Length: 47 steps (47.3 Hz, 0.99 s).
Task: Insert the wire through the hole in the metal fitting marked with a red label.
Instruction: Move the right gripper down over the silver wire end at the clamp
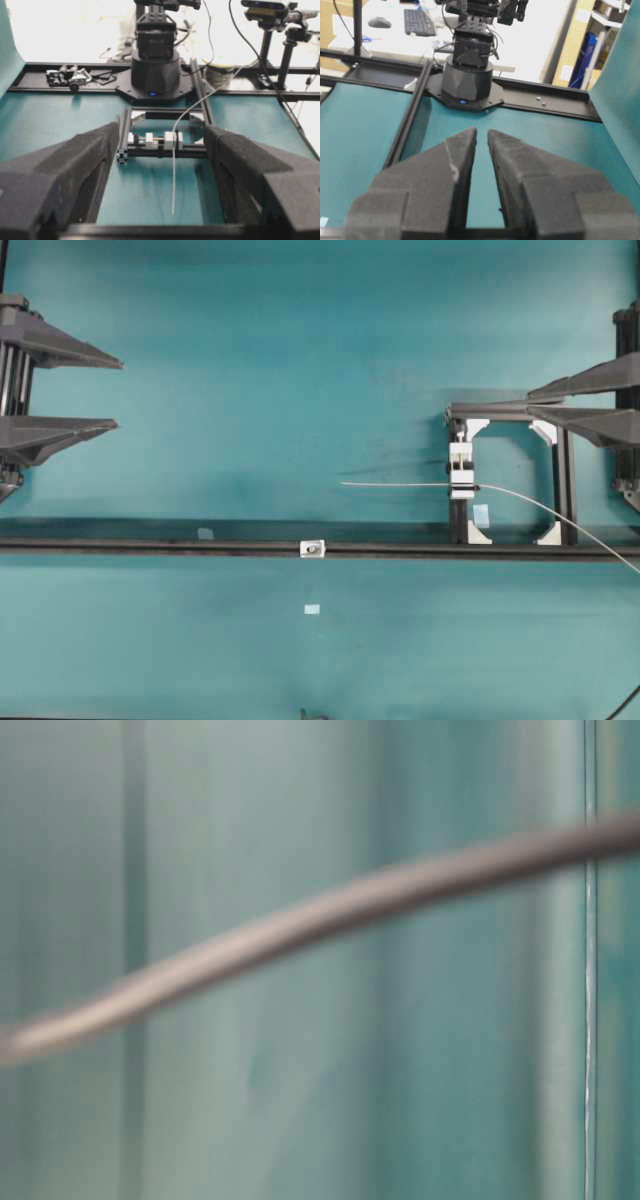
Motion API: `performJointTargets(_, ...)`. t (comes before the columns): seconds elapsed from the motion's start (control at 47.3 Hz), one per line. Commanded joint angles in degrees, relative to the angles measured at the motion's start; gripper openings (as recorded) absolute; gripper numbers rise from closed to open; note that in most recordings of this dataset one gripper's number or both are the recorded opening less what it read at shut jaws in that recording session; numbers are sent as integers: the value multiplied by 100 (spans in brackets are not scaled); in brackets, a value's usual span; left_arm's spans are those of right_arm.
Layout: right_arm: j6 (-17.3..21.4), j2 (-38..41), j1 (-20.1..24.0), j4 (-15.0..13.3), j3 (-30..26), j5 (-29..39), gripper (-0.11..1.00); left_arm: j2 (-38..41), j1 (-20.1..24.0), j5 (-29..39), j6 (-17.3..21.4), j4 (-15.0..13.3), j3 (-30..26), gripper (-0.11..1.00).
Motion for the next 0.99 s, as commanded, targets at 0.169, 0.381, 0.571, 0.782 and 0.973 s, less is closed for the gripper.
performJointTargets(0.169, 18, 343, -439, 0, -18, -53, 1, 773, 738, -44, -88, -290, -387, 0)
performJointTargets(0.381, 220, 888, -475, 0, -62, 70, -3, 1512, 729, -44, -114, -281, -545, -5)
performJointTargets(0.571, 457, 1213, -475, 0, -123, 220, -3, 1890, 677, -97, -35, -237, -580, 8)
performJointTargets(0.782, 492, 1406, -475, 0, -88, 202, 25, 2347, 633, -255, 158, -211, -554, 61)
performJointTargets(0.973, 527, 1635, -483, 0, -123, 220, 79, 2681, 606, -527, 387, -202, -536, 82)
